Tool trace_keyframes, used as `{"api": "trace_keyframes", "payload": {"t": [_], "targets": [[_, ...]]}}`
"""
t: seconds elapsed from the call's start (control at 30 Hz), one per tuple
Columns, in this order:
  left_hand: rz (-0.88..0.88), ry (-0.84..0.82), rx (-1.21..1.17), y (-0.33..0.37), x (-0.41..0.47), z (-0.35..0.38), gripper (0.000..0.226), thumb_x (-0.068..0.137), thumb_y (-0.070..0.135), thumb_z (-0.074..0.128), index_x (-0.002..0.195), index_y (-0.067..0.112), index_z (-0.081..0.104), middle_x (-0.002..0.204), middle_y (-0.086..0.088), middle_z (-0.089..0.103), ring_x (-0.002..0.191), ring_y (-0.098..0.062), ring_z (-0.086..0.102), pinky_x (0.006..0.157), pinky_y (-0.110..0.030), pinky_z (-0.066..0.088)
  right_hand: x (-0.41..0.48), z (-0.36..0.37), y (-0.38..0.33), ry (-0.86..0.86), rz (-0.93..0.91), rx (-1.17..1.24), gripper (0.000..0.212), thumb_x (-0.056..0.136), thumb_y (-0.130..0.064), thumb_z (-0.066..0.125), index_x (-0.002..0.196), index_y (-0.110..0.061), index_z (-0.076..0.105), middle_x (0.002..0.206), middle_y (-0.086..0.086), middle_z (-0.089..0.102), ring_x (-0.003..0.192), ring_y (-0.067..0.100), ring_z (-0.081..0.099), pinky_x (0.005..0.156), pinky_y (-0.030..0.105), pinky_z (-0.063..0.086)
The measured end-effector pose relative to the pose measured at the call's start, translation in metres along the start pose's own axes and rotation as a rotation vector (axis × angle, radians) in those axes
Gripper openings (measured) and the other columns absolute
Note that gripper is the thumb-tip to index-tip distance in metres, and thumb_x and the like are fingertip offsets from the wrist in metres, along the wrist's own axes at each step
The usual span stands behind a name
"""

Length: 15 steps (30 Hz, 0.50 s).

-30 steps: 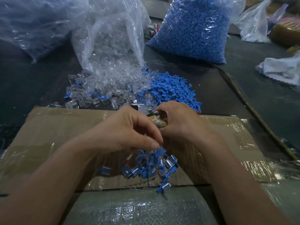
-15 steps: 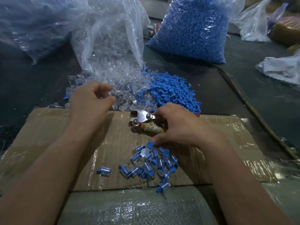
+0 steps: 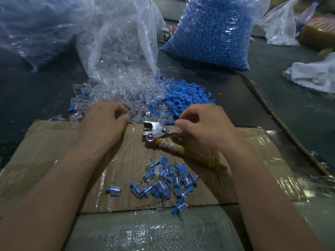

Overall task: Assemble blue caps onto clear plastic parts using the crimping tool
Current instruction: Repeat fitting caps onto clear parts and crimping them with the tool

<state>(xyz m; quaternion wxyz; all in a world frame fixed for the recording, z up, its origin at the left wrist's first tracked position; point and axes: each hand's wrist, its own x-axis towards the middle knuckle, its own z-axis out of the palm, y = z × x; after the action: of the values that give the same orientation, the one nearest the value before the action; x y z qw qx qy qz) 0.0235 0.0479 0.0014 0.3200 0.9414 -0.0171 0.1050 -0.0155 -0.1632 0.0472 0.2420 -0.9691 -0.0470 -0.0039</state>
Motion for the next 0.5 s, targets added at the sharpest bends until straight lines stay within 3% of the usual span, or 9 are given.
{"api": "trace_keyframes", "payload": {"t": [0.13, 0.2, 0.33, 0.5], "targets": [[-0.029, 0.091, -0.105, 0.004, -0.003, -0.001, 0.011, 0.083, 0.022, 0.066, 0.090, 0.017, 0.073, 0.090, -0.004, 0.071, 0.085, -0.020, 0.061, 0.088, -0.035, 0.044, 0.001, -0.004, 0.006, 0.123, 0.057, 0.026, 0.012, 0.088, -0.034, 0.059, 0.077, -0.028, 0.057, 0.070, -0.019, 0.054, 0.071, 0.000, 0.053, 0.066, 0.025, 0.041], [-0.078, 0.131, -0.229, 0.008, -0.007, -0.003, 0.005, 0.079, 0.019, 0.068, 0.081, 0.022, 0.072, 0.079, 0.001, 0.070, 0.082, -0.020, 0.064, 0.090, -0.040, 0.048, 0.003, -0.005, 0.010, 0.188, 0.091, 0.031, 0.015, 0.088, -0.032, 0.058, 0.074, -0.029, 0.056, 0.067, -0.020, 0.052, 0.067, -0.001, 0.052, 0.061, 0.023, 0.039], [-0.113, 0.132, -0.396, 0.017, -0.013, -0.007, 0.016, 0.075, 0.012, 0.072, 0.068, 0.026, 0.066, 0.071, 0.007, 0.066, 0.073, -0.017, 0.065, 0.082, -0.044, 0.053, 0.007, -0.005, 0.019, 0.258, 0.160, 0.025, 0.015, 0.088, -0.031, 0.058, 0.074, -0.028, 0.057, 0.066, -0.019, 0.052, 0.065, 0.000, 0.050, 0.062, 0.025, 0.041], [-0.158, 0.085, -0.518, 0.022, -0.014, -0.007, 0.021, 0.076, 0.003, 0.068, 0.083, 0.021, 0.060, 0.077, -0.003, 0.064, 0.079, -0.024, 0.063, 0.082, -0.047, 0.052, 0.011, 0.004, 0.023, 0.205, 0.179, -0.017, 0.007, 0.089, -0.027, 0.058, 0.084, -0.024, 0.062, 0.077, -0.011, 0.057, 0.075, 0.008, 0.054, 0.069, 0.028, 0.043]]}}
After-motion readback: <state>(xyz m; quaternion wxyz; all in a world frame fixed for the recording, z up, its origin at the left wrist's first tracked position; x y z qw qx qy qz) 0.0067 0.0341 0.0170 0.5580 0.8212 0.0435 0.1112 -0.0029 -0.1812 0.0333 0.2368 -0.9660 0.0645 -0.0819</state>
